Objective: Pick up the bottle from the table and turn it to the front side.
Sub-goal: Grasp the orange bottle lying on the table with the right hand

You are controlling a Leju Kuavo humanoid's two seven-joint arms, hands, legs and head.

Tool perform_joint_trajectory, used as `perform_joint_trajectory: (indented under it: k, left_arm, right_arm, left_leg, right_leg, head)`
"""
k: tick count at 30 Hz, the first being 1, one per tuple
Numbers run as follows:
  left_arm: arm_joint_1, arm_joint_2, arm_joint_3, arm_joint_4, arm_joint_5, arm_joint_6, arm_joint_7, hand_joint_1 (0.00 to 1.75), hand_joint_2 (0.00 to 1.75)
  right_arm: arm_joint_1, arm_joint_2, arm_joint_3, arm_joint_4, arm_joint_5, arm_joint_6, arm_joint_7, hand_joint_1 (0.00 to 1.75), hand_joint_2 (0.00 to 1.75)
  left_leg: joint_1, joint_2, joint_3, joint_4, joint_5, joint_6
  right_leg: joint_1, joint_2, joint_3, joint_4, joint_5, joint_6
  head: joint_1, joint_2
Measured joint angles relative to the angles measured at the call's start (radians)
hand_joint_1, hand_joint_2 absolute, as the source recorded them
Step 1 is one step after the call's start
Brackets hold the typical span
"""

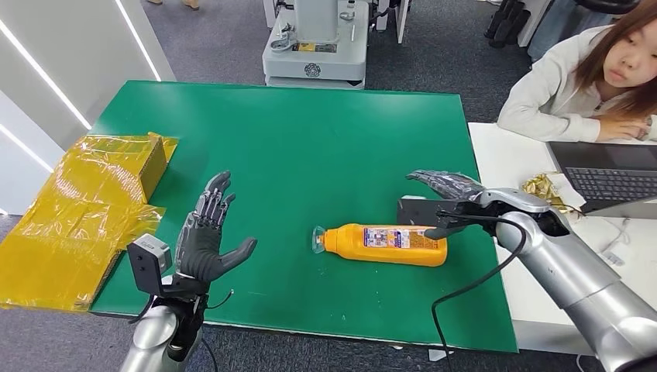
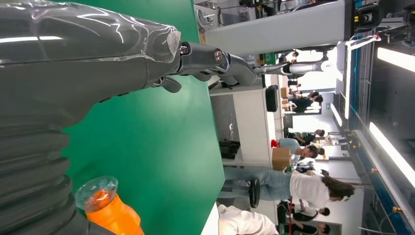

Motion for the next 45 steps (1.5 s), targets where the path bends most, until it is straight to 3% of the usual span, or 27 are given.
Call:
perform_joint_trajectory:
  k: [5, 9, 13, 22, 33, 45]
  left_arm:
    - [-0.003, 0.0, 0.0, 0.0, 0.002, -0.002, 0.001, 0.0, 1.75]
    - [-0.013, 0.0, 0.0, 0.001, 0.014, -0.002, 0.004, 0.0, 1.75]
    - [-0.016, 0.0, 0.0, 0.001, 0.018, -0.001, 0.007, 0.0, 1.75]
    - [-0.017, 0.0, 0.0, 0.0, 0.021, 0.01, 0.01, 0.0, 1.75]
    - [-0.017, 0.0, 0.0, 0.0, 0.019, 0.01, 0.01, 0.0, 1.75]
    - [-0.037, 0.0, 0.0, 0.008, 0.04, 0.003, 0.019, 0.0, 1.75]
  right_arm:
    - [-0.006, 0.006, 0.015, 0.016, -0.008, 0.007, -0.004, 0.0, 1.75]
    - [-0.057, 0.029, 0.072, 0.087, -0.027, 0.093, -0.021, 0.0, 1.75]
    - [-0.091, 0.047, 0.107, 0.123, -0.037, 0.119, -0.024, 0.0, 1.75]
    - [-0.112, 0.105, 0.15, 0.187, -0.071, 0.048, -0.076, 0.0, 1.75]
    - [-0.112, 0.138, 0.172, 0.223, -0.079, 0.062, -0.078, 0.0, 1.75]
    - [-0.106, 0.144, 0.227, 0.244, -0.017, 0.101, -0.027, 0.0, 1.75]
  left_leg:
    - [0.0, 0.0, 0.0, 0.0, 0.0, 0.0]
    - [0.0, 0.0, 0.0, 0.0, 0.0, 0.0]
    - [0.0, 0.0, 0.0, 0.0, 0.0, 0.0]
    - [0.0, 0.0, 0.0, 0.0, 0.0, 0.0]
    - [0.0, 0.0, 0.0, 0.0, 0.0, 0.0]
    - [0.0, 0.0, 0.001, 0.0, 0.0, 0.0]
  right_leg:
    - [0.0, 0.0, 0.0, 0.0, 0.0, 0.0]
    - [0.0, 0.0, 0.0, 0.0, 0.0, 0.0]
    - [0.0, 0.0, 0.0, 0.0, 0.0, 0.0]
    - [0.0, 0.0, 0.0, 0.0, 0.0, 0.0]
    - [0.0, 0.0, 0.0, 0.0, 0.0, 0.0]
    - [0.0, 0.001, 0.0, 0.0, 0.0, 0.0]
  head:
    - [0.0, 0.0]
    - [0.0, 0.0]
    - [0.0, 0.0]
    - [0.0, 0.0]
    - [0.0, 0.0]
    - [0.0, 0.0]
